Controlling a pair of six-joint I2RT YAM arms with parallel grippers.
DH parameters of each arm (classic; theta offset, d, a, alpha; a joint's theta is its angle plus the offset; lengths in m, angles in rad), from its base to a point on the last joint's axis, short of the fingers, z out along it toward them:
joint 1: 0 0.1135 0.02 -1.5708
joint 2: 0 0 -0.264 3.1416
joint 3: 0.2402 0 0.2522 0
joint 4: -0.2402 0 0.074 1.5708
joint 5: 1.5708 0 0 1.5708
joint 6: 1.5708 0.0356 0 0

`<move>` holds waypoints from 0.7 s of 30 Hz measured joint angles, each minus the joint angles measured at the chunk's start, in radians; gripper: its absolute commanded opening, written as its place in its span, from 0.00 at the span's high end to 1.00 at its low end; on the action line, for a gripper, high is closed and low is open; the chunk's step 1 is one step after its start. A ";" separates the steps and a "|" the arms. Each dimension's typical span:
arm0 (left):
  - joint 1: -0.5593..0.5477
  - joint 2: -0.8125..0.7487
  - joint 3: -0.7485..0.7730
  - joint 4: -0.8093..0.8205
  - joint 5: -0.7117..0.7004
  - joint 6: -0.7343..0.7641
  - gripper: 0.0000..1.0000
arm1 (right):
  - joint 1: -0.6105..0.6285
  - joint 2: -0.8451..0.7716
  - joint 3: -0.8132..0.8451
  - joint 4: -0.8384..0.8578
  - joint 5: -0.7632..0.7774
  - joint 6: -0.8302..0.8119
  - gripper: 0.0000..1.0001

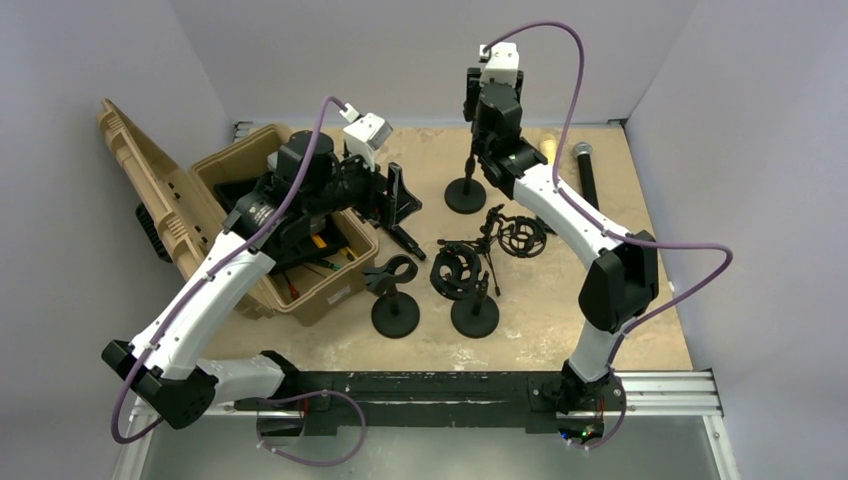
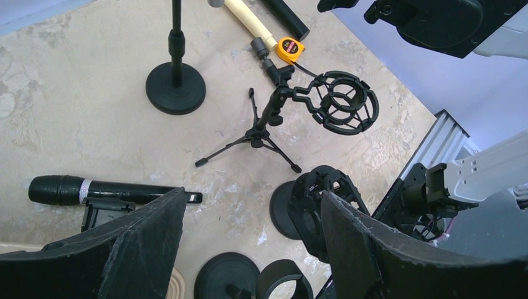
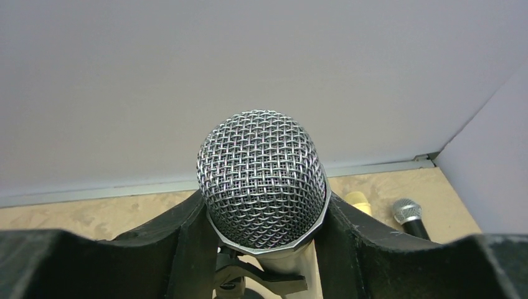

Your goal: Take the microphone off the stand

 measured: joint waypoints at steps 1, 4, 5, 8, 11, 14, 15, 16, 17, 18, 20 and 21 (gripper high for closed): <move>0.000 0.002 0.000 0.000 0.000 0.000 0.23 | 0.000 0.000 0.000 0.001 -0.006 -0.008 0.89; 0.000 0.006 -0.003 0.003 0.002 0.000 0.23 | 0.000 0.000 -0.006 0.014 -0.061 -0.048 0.96; 0.000 0.006 -0.003 0.003 0.005 0.000 0.23 | 0.000 -0.003 -0.019 0.031 -0.086 -0.066 0.98; 0.000 0.008 -0.004 0.011 0.021 0.000 0.23 | -0.002 -0.015 -0.050 0.069 -0.133 -0.103 1.00; 0.000 0.007 -0.024 0.052 0.044 0.010 0.22 | -0.003 -0.046 -0.100 0.105 -0.202 -0.135 1.00; 0.000 0.005 -0.065 0.095 0.045 0.026 0.22 | -0.004 -0.076 -0.143 0.132 -0.284 -0.160 1.00; 0.000 0.005 -0.077 0.104 0.039 0.028 0.22 | -0.004 -0.082 -0.151 0.137 -0.316 -0.169 1.00; 0.000 0.006 -0.087 0.110 0.034 0.028 0.22 | -0.004 -0.086 -0.156 0.138 -0.346 -0.176 1.00; 0.000 0.005 -0.101 0.124 0.027 0.027 0.22 | -0.005 -0.088 -0.159 0.139 -0.372 -0.181 1.00; 0.000 0.005 -0.117 0.144 0.021 0.024 0.21 | -0.008 -0.090 -0.161 0.139 -0.408 -0.190 1.00; 0.000 0.001 -0.157 0.196 0.005 0.015 0.20 | -0.016 -0.095 -0.167 0.142 -0.486 -0.205 1.00; 0.000 0.000 -0.174 0.217 -0.001 0.013 0.19 | -0.019 -0.097 -0.171 0.144 -0.517 -0.210 1.00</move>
